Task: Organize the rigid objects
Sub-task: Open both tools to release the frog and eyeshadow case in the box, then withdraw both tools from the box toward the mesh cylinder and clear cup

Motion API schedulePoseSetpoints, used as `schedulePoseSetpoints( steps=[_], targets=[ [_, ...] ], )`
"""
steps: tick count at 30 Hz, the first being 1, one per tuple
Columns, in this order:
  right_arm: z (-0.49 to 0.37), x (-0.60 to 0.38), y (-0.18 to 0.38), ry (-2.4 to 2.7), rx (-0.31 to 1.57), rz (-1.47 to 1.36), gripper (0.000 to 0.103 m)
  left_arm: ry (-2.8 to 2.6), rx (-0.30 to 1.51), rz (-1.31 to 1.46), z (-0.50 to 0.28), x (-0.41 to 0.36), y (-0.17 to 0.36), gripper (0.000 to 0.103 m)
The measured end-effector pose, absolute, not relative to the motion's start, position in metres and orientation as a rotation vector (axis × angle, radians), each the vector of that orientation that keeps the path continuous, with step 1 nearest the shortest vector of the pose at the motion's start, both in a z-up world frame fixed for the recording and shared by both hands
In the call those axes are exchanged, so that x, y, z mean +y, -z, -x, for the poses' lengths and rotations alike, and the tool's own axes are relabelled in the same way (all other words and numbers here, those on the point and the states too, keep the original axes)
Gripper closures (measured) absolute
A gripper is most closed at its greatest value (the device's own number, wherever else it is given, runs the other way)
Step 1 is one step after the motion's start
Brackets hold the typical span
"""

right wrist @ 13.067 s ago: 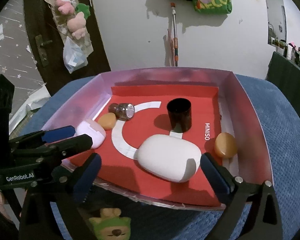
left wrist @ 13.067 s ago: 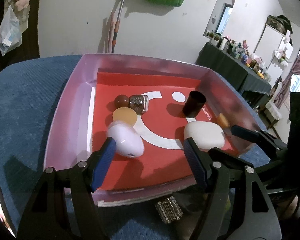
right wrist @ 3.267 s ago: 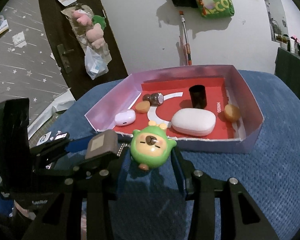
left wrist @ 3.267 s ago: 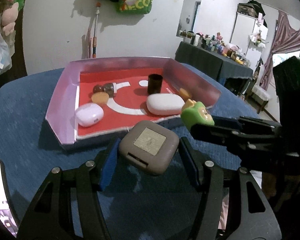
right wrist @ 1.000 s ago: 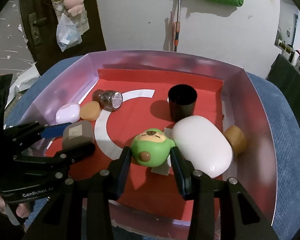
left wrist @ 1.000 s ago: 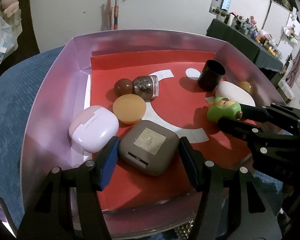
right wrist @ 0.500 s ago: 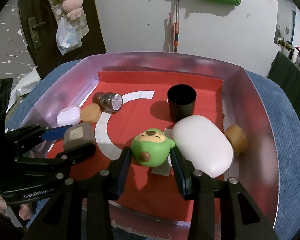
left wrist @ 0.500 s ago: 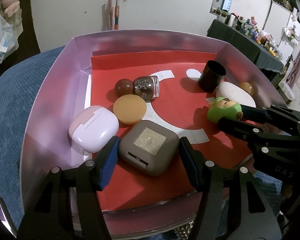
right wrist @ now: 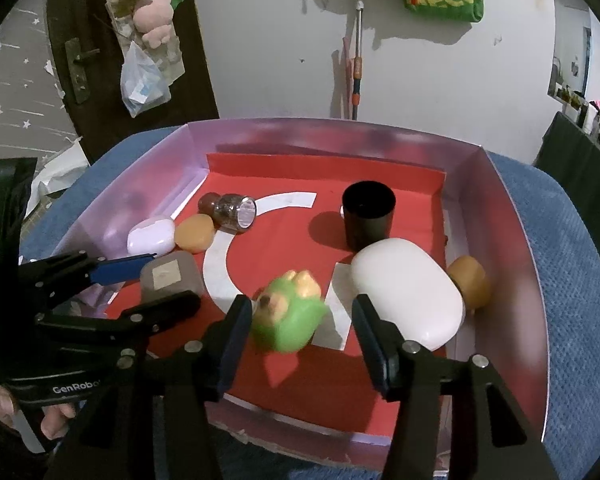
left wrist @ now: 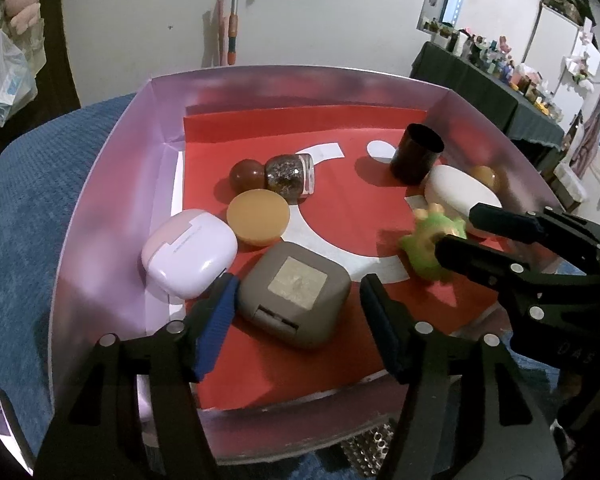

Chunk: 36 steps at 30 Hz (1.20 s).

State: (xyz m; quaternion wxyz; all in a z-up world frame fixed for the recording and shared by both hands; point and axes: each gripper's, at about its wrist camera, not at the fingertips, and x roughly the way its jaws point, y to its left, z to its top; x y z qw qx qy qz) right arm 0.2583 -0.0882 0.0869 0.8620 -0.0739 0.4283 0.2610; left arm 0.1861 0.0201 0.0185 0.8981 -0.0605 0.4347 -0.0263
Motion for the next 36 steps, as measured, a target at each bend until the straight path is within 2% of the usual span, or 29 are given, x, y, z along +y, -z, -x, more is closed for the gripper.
schedulePoseSetpoints(
  steps=[3,7,9,13,16,19,21,36],
  targets=[
    [-0.254,-0.09,-0.091,-0.556,0.887,0.146,0.042,0.053,0.887,0.123,-0.183,0.02,-0.021,0.04],
    [-0.245,-0.094,-0.099,-0.567,0.869,0.137,0.04,0.072,0.871,0.125,-0.18,0.017,-0.024,0.029],
    [-0.239,-0.097,-0.104,-0.569,0.853,0.135,0.034,0.076,0.859,0.119,-0.177,0.016,-0.027,0.025],
    [-0.223,-0.106,-0.118,-0.581,0.81,0.116,0.03,0.077,0.837,0.099,-0.171,0.012,-0.033,0.019],
    [-0.211,-0.115,-0.128,-0.592,0.779,0.09,0.022,0.088,0.824,0.102,-0.166,0.009,-0.037,0.013],
    [-0.202,-0.121,-0.136,-0.601,0.758,0.064,0.02,0.1,0.811,0.106,-0.158,0.006,-0.041,0.008],
    [-0.196,-0.125,-0.139,-0.605,0.747,0.047,0.014,0.096,0.803,0.101,-0.155,0.004,-0.044,0.004],
    [-0.174,-0.137,-0.132,-0.644,0.744,-0.048,0.0,0.104,0.763,0.127,-0.119,0.008,-0.051,0.0]
  ],
)
